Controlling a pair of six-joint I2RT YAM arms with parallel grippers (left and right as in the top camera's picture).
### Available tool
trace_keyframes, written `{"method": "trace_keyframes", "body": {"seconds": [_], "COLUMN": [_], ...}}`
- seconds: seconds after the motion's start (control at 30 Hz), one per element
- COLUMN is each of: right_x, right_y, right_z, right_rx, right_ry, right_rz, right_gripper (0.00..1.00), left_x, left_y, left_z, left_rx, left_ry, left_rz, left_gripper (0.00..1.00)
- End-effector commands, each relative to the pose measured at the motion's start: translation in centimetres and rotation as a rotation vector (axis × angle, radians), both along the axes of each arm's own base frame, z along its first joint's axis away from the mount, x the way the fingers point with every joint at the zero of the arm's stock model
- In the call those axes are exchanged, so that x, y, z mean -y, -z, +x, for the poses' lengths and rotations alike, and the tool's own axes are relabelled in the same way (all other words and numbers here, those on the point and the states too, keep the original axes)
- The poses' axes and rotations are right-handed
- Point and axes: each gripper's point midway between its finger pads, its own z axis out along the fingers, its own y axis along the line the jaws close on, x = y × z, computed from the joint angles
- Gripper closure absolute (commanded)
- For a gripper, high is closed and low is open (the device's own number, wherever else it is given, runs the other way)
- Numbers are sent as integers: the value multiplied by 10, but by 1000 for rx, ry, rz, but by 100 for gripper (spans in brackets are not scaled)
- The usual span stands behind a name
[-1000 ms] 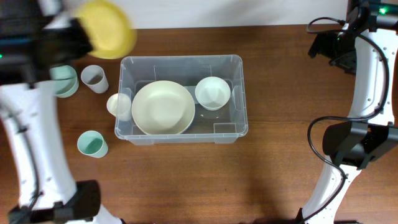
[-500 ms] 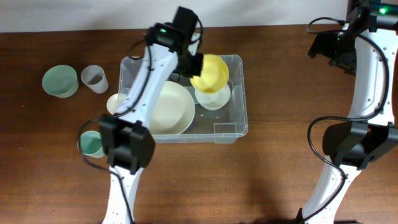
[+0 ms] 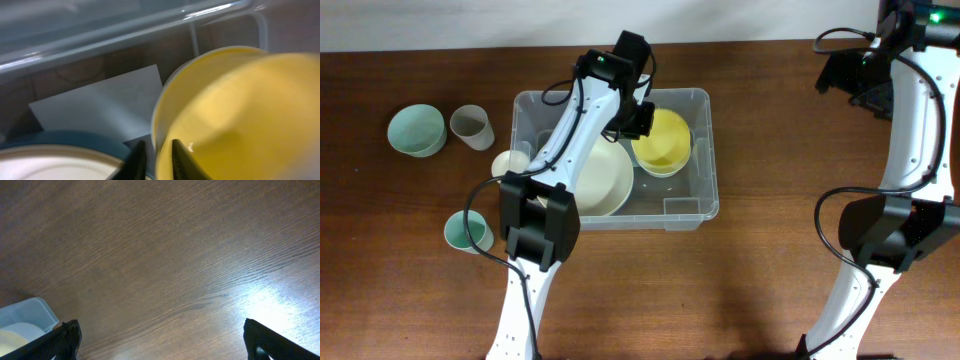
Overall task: Pack container
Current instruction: 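Lower the yellow bowl onto the white bowl and release, then move the left gripper to the teal bowl and grasp its rim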
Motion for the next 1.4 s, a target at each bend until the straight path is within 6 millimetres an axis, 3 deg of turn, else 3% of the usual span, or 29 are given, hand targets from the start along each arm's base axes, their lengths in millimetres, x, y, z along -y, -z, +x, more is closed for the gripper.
{"method": "trace_keyframes", "body": {"seconds": [0.0,0.1,0.2,0.27,0.37,0.4,0.47,0.53,0.6,0.63,0.67,0.7,0.73,0.87,0.93,1.07,1.17,1.37], "right_x": [2,2,2,2,2,2,2,2,2,2,2,2,2,2,2,2,2,2], "right_y": [4,4,4,4,4,4,4,4,4,4,4,4,4,4,4,4,4,4], "right_z": [0,0,0,0,0,0,0,0,0,0,0,0,0,0,0,0,0,0], "right_rx": [-13,-13,-13,-13,-13,-13,-13,-13,-13,-13,-12,-13,-12,-13,-13,-13,-13,-13], "right_ry": [9,9,9,9,9,9,9,9,9,9,9,9,9,9,9,9,9,9], "right_rz": [-11,-11,-11,-11,-11,-11,-11,-11,-11,-11,-11,-11,-11,-11,-11,-11,-11,-11], "right_gripper": [1,1,1,1,1,1,1,1,1,1,1,1,1,1,1,1,1,1], "left_x": [2,1,1,0,-12,-29,-62,-125,-219,-240,-278,-300,-343,-414,-436,-460,-467,-479], "left_y": [7,7,-1,-19,-79,-117,-160,-210,-246,-250,-251,-249,-238,-190,-160,-103,-68,-16], "left_z": [-2,-2,-1,4,21,29,35,33,18,16,13,11,4,-17,-31,-47,-49,-51], "left_rx": [-17,-16,-7,23,149,241,352,469,533,536,535,528,492,320,207,21,-59,-103], "left_ry": [17,17,15,10,-22,-58,-129,-324,-654,-724,-863,-946,-1082,-1301,-1387,-1471,-1494,-1501], "left_rz": [3,3,0,-13,-45,-42,-4,65,113,110,100,95,108,148,152,104,41,39], "left_gripper": [48,1,1,1,1,1,1,1,1,1,1,1,1,0,1,1,1,1]}}
